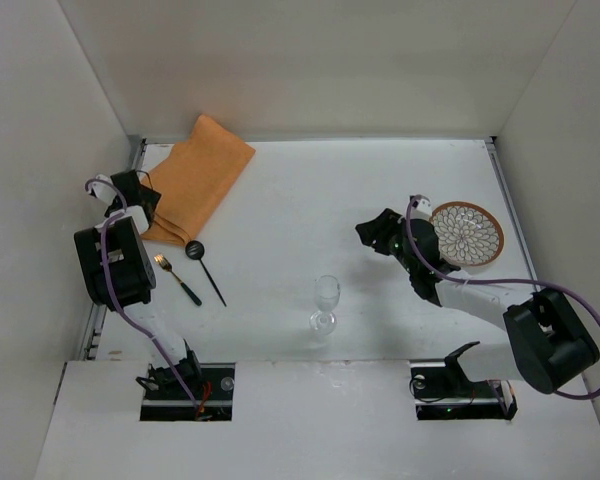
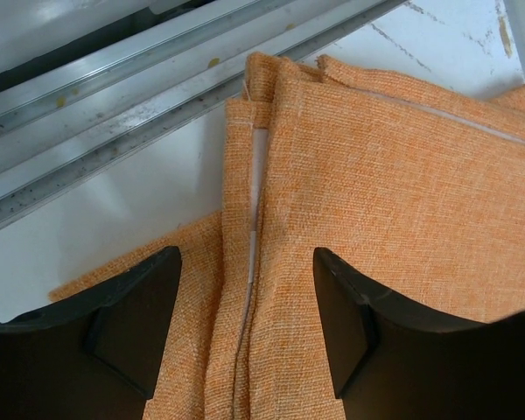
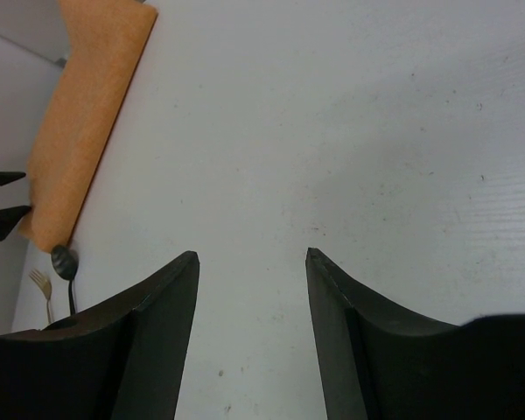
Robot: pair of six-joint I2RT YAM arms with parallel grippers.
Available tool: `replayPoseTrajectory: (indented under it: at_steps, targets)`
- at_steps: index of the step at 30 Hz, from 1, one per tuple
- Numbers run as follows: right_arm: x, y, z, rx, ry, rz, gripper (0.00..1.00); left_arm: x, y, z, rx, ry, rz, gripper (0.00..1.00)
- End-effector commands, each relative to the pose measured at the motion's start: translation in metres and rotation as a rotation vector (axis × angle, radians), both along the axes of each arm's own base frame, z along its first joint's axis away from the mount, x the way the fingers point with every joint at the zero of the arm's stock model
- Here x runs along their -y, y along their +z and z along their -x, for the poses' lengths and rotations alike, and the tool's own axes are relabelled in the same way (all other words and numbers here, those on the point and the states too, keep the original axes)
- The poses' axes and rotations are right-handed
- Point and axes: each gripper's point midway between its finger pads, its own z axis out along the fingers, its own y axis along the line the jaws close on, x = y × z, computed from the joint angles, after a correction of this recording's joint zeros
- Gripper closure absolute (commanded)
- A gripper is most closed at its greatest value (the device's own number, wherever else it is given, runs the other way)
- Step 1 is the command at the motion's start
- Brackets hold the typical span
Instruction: Set the dinner table for one person
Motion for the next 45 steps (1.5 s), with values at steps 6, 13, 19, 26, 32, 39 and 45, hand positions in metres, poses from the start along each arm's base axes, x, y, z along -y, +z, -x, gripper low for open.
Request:
replayPoseTrajectory:
  at_steps: [6, 13, 19, 26, 32, 39, 45]
  targets:
    - [-0.016, 0.027, -0.008, 0.080, 0.047, -0.032, 0.41, 0.004, 0.005, -0.013, 0.036, -0.042, 0.019, 0.40]
    - [-0.018, 0.030, -0.006, 0.092, 0.059, -0.040, 0.40, 0.002, -0.001, -0.021, 0.032, -0.036, 0.028, 0.40]
    - [-0.026, 0.031, -0.004, 0.092, 0.078, -0.042, 0.40, 0.005, -0.004, -0.033, 0.066, -0.033, 0.067, 0.44]
    - [-0.030, 0.026, -0.005, 0.083, 0.095, -0.034, 0.40, 0.025, -0.005, -0.051, 0.109, -0.087, 0.090, 0.62]
    - [-0.030, 0.026, -0.005, 0.087, 0.093, -0.028, 0.40, 0.070, 0.004, -0.075, 0.158, -0.177, 0.106, 0.84]
    - [-0.026, 0.030, -0.004, 0.099, 0.081, -0.026, 0.40, 0.161, 0.027, -0.103, 0.216, -0.340, 0.131, 0.92]
    - [-0.023, 0.032, -0.002, 0.111, 0.071, -0.027, 0.40, 0.235, 0.059, -0.105, 0.289, -0.476, 0.121, 0.97]
